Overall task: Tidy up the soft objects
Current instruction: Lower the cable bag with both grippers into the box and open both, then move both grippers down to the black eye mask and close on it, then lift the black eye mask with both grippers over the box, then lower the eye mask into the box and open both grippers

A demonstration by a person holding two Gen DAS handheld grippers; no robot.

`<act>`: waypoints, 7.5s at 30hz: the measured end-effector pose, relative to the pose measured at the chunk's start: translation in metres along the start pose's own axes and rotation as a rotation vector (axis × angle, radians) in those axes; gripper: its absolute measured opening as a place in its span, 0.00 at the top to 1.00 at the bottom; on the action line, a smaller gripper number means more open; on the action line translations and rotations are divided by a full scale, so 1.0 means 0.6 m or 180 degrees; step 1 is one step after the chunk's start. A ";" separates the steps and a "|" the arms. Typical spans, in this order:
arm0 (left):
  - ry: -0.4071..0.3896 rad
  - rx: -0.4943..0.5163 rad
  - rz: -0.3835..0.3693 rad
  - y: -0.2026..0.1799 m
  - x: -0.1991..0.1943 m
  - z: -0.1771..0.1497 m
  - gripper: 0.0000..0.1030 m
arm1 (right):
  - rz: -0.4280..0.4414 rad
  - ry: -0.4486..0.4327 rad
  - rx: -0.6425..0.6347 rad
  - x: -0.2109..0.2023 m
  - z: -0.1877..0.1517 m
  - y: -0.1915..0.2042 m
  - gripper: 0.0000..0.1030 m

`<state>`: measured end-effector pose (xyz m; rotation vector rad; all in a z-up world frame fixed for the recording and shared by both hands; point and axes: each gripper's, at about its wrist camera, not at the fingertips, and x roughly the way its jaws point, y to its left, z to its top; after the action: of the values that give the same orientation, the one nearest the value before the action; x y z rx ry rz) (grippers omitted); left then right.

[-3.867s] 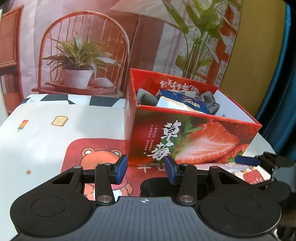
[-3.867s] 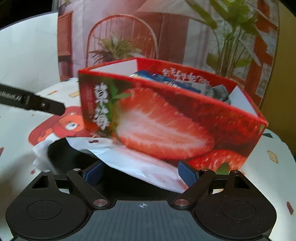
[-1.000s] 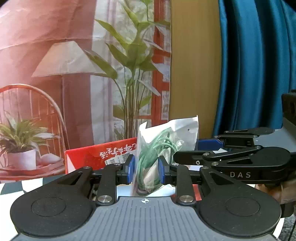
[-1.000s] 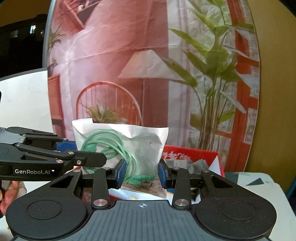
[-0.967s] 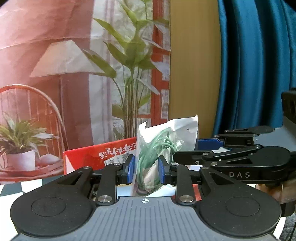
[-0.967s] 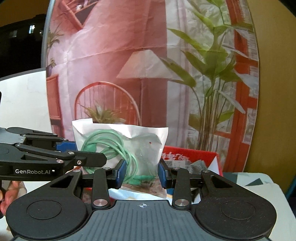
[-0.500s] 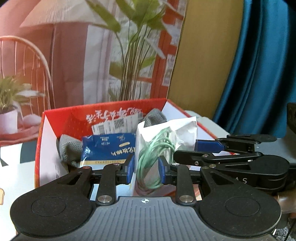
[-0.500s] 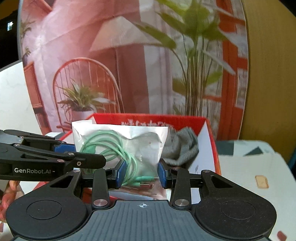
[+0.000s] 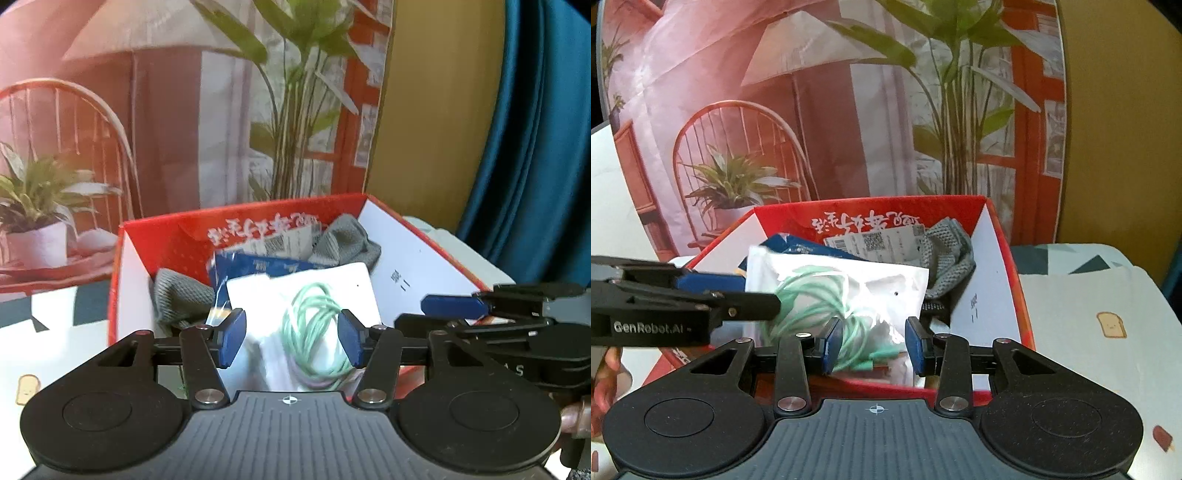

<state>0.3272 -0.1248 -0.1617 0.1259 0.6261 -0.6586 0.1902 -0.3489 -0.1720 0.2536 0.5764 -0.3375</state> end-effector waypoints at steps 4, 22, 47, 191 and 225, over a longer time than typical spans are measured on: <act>-0.0128 0.0004 0.0090 0.001 -0.030 0.005 0.34 | -0.0033 -0.0084 0.0012 -0.018 -0.006 0.004 0.66; -0.0221 -0.0458 0.0480 0.023 -0.158 -0.092 0.27 | 0.0006 -0.0561 -0.0087 -0.117 -0.054 0.025 0.65; 0.0454 -0.0873 0.0495 0.023 -0.098 -0.239 0.38 | -0.0243 0.0334 0.0320 -0.059 -0.230 -0.007 0.45; 0.0276 -0.0310 0.0392 0.081 -0.010 -0.019 0.85 | 0.0000 -0.0189 0.0122 0.001 0.000 -0.056 0.50; 0.0276 -0.0751 0.0458 0.033 -0.175 -0.175 0.41 | 0.0034 -0.0163 0.0202 -0.132 -0.121 -0.016 0.46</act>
<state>0.2219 -0.0217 -0.1876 -0.0205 0.7662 -0.4383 0.0892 -0.3151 -0.1869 0.3081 0.5142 -0.3513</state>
